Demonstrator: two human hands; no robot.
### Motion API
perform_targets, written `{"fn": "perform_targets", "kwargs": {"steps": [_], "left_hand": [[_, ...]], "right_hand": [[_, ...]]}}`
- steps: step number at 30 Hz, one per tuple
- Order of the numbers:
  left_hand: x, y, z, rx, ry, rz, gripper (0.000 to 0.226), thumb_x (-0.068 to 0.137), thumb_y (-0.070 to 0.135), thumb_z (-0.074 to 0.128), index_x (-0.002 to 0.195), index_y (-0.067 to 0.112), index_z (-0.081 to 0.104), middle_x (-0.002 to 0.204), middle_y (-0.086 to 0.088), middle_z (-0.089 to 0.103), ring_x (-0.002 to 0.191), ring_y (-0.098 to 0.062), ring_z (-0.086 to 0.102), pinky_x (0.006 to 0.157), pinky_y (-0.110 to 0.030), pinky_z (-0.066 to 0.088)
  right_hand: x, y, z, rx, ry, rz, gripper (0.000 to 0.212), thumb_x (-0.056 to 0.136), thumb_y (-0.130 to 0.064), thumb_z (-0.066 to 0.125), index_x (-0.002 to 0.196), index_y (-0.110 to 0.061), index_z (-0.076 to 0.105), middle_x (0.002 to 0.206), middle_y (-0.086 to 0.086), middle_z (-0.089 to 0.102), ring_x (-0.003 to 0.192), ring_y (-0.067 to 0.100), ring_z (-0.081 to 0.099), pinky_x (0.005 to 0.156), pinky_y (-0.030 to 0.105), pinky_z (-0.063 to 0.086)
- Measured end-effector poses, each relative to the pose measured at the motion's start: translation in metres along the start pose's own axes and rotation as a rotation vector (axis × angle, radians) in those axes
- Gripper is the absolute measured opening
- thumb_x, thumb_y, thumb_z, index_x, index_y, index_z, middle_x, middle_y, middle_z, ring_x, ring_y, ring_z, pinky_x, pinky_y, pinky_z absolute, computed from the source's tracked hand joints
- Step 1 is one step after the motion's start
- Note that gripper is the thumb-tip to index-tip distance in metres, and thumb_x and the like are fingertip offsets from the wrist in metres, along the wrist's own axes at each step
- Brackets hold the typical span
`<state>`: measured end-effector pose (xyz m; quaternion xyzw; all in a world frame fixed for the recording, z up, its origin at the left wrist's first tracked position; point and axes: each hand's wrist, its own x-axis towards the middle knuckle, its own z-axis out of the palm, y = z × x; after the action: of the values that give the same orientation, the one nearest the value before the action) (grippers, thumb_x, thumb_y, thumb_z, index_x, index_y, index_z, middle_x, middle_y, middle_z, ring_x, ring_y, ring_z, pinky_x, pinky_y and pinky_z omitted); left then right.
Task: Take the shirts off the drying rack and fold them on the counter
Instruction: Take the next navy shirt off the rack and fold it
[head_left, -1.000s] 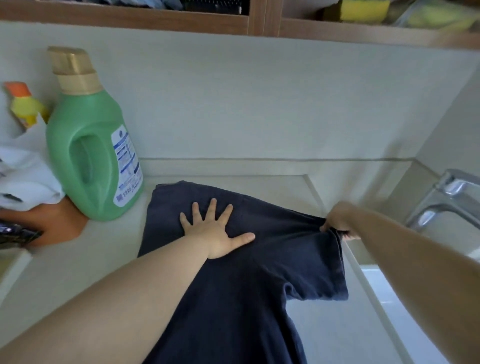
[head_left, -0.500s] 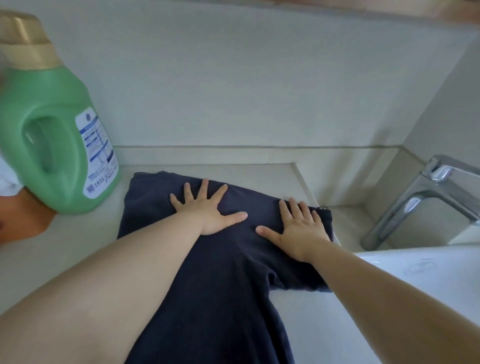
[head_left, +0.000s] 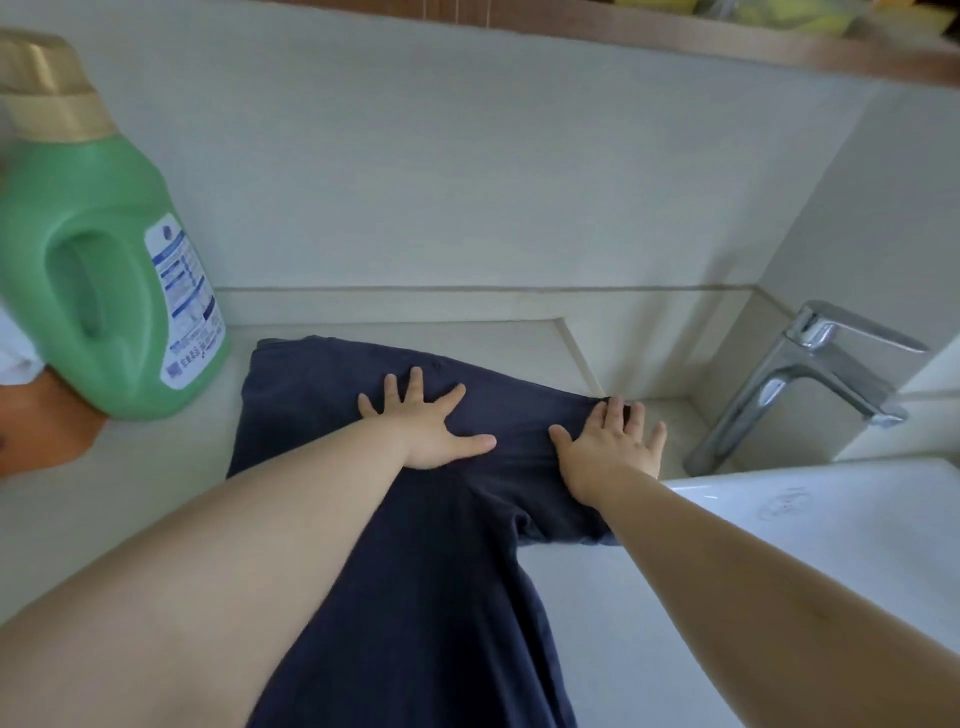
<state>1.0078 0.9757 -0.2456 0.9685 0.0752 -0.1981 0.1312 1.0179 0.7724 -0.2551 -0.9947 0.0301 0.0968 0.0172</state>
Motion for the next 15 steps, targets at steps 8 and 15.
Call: {"fn": "perform_targets", "kwargs": {"steps": [8,15], "left_hand": [[-0.104,-0.049,0.038,0.030,0.080,-0.157,0.076,0.085,0.074,0.031,0.149,0.045,0.001,0.159,-0.001,-0.017,0.146,-0.032,-0.012,0.115,-0.058,0.003],[-0.123,-0.060,0.034,0.072,-0.051,-0.143,0.086,0.079,0.081,0.031,0.147,0.047,-0.008,0.158,0.000,-0.021,0.144,-0.038,-0.015,0.113,-0.062,0.002]], "right_hand": [[-0.066,0.000,-0.004,0.220,-0.066,0.191,0.078,0.090,-0.029,0.056,0.146,0.004,0.013,0.144,0.020,0.032,0.130,0.034,0.036,0.103,0.038,0.036],[-0.080,0.005,-0.018,0.621,-0.047,0.302,0.034,0.092,-0.017,0.054,0.124,-0.014,0.045,0.127,0.010,0.047,0.114,0.029,0.049,0.094,0.035,0.037]]}}
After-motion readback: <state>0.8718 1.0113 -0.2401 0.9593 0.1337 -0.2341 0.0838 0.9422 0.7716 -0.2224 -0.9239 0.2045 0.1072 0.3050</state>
